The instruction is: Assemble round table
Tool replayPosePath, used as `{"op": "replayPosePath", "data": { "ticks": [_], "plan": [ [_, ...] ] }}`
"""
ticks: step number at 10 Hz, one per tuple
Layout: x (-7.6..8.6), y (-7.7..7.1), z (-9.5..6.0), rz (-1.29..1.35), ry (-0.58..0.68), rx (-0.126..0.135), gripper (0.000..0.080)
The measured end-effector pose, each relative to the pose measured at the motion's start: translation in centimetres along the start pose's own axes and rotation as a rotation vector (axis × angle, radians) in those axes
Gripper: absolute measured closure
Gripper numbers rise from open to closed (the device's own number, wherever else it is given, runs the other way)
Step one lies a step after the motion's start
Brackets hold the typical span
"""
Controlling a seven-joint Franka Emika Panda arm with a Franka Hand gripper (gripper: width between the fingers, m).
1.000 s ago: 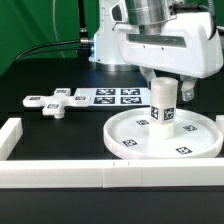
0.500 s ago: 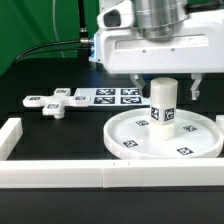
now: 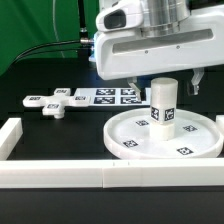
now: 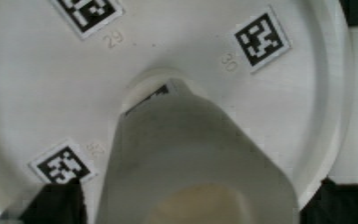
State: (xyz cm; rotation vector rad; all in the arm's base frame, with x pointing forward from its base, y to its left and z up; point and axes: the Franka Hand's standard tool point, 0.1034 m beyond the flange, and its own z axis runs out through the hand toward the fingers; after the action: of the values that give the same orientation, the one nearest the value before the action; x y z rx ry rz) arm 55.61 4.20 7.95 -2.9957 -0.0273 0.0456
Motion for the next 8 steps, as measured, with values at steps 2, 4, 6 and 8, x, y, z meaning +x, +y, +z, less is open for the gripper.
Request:
{"op": "replayPosePath", "data": {
  "ticks": [2, 4, 6, 8],
  "plan": [
    [0.13, -0.27, 0.00, -0.186, 0.005, -0.015, 0.0151],
    [0.13, -0.09, -0.01, -0.283, 0.004, -0.015, 0.0151],
    [0.13, 0.06, -0.02, -0.408, 0.003, -0.017, 0.0151],
    [0.11, 0.14, -0.02, -0.607, -0.008, -0.036, 0.0151]
  ]
}}
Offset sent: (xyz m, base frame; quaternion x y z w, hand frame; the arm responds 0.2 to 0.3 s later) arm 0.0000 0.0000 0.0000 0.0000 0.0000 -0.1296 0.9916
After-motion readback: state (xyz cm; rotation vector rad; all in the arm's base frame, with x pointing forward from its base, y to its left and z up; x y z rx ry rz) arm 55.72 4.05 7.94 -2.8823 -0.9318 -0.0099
